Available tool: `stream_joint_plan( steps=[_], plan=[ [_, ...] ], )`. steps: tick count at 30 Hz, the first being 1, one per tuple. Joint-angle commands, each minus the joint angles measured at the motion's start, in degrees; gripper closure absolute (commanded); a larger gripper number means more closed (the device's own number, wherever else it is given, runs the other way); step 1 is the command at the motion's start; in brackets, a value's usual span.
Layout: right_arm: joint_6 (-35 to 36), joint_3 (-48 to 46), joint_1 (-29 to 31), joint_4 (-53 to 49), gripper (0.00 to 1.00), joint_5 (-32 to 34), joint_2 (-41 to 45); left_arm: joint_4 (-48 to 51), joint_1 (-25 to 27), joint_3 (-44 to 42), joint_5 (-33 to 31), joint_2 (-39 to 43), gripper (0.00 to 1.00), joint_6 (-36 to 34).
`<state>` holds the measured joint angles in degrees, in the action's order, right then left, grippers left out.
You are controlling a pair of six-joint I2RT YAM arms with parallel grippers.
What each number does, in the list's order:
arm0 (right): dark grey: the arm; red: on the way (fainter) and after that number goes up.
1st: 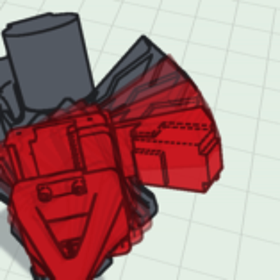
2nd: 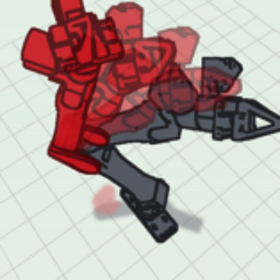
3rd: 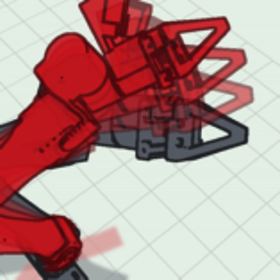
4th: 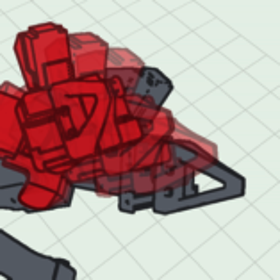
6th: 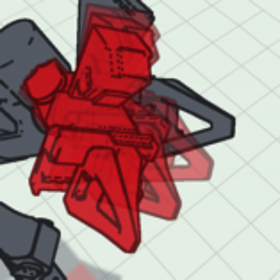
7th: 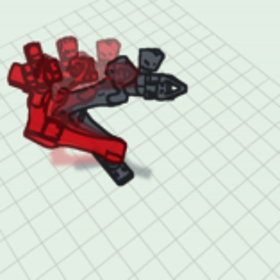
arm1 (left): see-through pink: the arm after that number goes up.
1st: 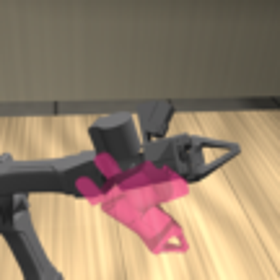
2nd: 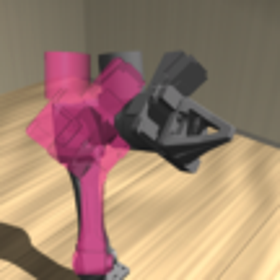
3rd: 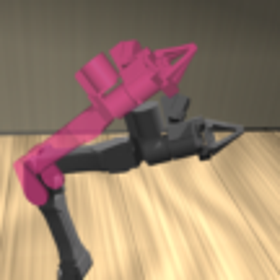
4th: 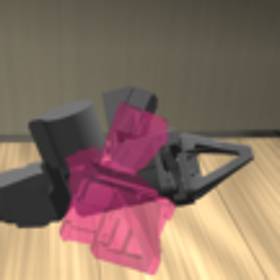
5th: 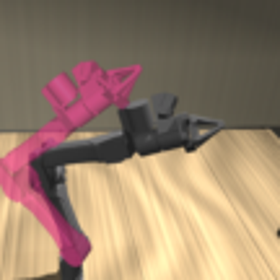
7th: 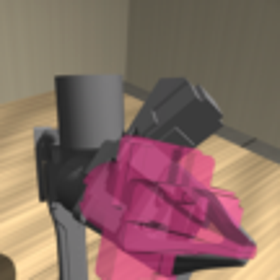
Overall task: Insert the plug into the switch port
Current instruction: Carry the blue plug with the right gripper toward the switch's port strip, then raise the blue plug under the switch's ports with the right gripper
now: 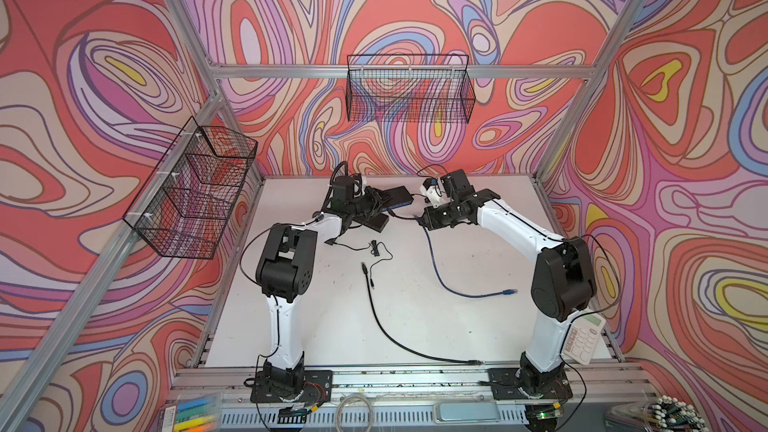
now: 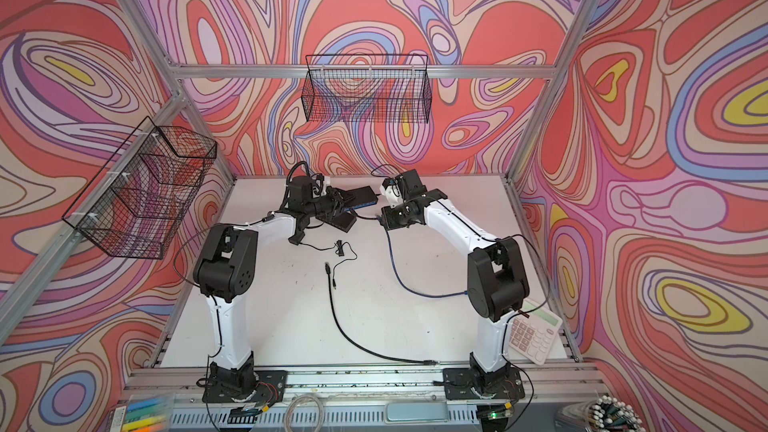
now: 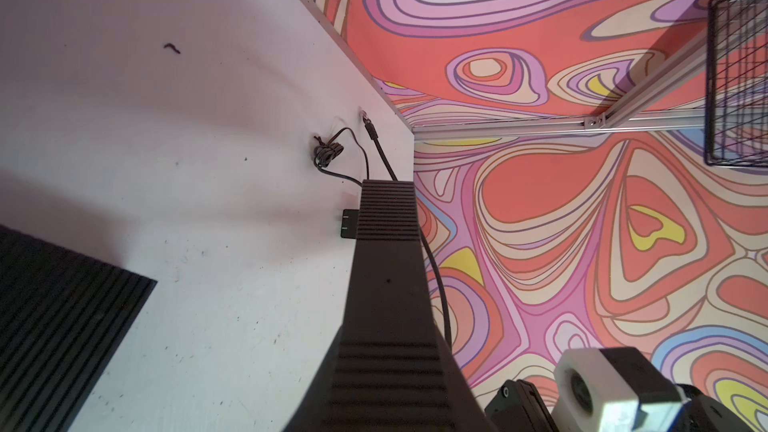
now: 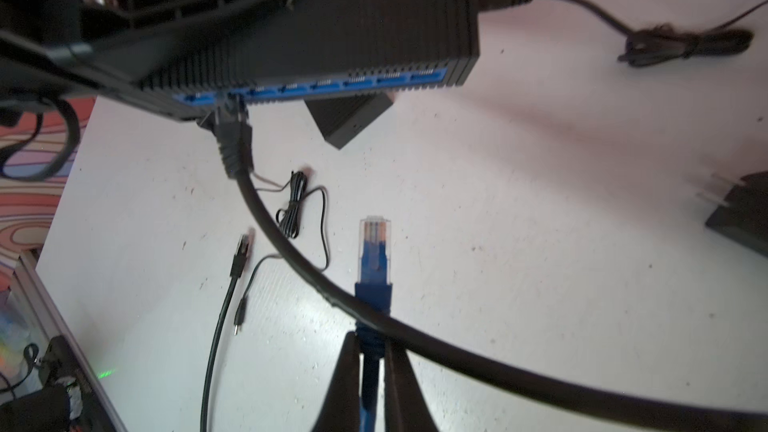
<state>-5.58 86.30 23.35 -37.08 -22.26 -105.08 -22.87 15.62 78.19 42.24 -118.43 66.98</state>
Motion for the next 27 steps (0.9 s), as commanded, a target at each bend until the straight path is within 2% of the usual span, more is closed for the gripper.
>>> stream_joint_plan(
  steps=[1,7,12,22,27],
  plan=[
    [0.0,-5.4,0.2,3.4,1.0,-3.5,8.5,4.3,1.1,-1.1,1.0,3.7,0.95,-5.3],
    [-3.2,-17.0,0.3,6.5,1.0,-5.0,18.7,8.0,2.2,-3.4,0.8,6.1,0.96,-8.9],
    [-4.5,-22.7,0.3,7.6,1.0,-5.9,22.7,6.6,2.4,-4.9,0.2,6.2,0.96,-8.3],
    [-7.1,-28.4,0.3,13.4,1.0,-8.5,18.8,-6.3,3.6,-4.7,0.3,3.4,0.96,2.2],
    [-6.4,-26.9,2.1,13.9,1.0,-9.3,14.9,-5.8,4.6,-0.2,-0.2,1.9,0.95,3.3]
  ],
)
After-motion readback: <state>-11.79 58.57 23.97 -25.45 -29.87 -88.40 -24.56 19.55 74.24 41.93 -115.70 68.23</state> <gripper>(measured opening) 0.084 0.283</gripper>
